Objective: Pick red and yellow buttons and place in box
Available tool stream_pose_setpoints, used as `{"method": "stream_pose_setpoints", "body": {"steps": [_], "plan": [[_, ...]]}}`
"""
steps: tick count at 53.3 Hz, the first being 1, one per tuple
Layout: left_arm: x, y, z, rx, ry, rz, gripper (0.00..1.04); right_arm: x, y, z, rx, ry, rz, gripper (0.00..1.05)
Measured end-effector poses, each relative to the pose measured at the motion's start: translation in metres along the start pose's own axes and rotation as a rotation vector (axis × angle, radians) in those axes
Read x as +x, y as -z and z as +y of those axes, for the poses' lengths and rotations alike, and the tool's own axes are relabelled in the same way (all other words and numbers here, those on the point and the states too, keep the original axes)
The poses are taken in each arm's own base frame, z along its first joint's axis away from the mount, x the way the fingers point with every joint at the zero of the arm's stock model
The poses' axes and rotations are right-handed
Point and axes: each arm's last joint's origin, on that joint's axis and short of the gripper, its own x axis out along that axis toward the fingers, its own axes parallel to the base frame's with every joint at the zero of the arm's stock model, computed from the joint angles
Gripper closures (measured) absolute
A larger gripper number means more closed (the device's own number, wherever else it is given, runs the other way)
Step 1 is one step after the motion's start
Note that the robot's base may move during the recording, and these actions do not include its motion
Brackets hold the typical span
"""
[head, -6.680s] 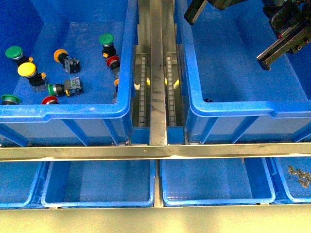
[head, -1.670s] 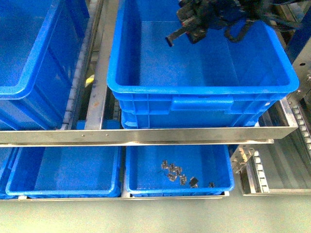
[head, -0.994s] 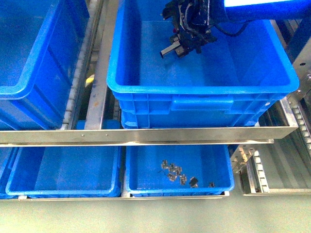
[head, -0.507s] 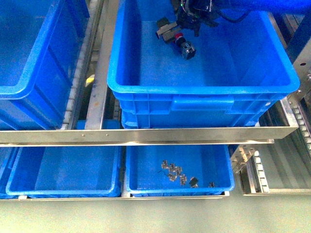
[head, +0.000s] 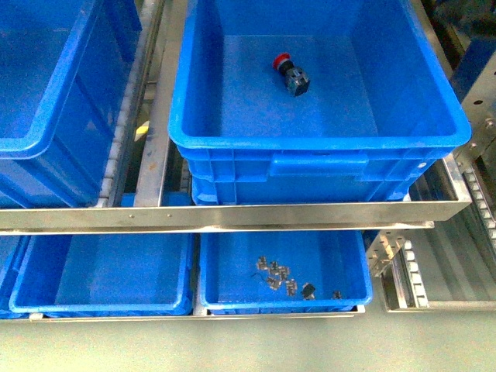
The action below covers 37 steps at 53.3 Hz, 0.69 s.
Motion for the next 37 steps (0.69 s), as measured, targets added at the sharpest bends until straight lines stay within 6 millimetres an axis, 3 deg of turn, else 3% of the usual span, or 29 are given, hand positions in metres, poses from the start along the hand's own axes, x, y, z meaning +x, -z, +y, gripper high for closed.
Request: {"method": "stream_pose_setpoints", "body": {"steps": [3,7,13,18,28,37], "plan": [[0.0,0.0,0.0,0.0,0.0,0.0,0.08,0.004,0.005,0.0,0.009,0.003,0.014,0.07],[0.0,0.0,0.0,0.0,0.0,0.0,0.08,0.007,0.021,-0.004,-0.03,-0.02,-0.17,0.2],[0.0,0.0,0.0,0.0,-0.001,0.0,0.08,-0.01,0.035,-0.014,-0.057,-0.042,-0.372,0.37],[0.0,0.0,0.0,0.0,-0.001,0.0,0.08,-0.028,0.039,-0.023,-0.062,-0.033,-0.459,0.55],[0.0,0.0,0.0,0.0,-0.001,0.0,0.08,-0.053,0.068,-0.038,-0.082,-0.029,-0.445,1.02],[0.0,0.0,0.0,0.0,0.0,0.0,0.08,-0.066,0.08,-0.05,-0.085,-0.038,-0.444,1.01]]}}
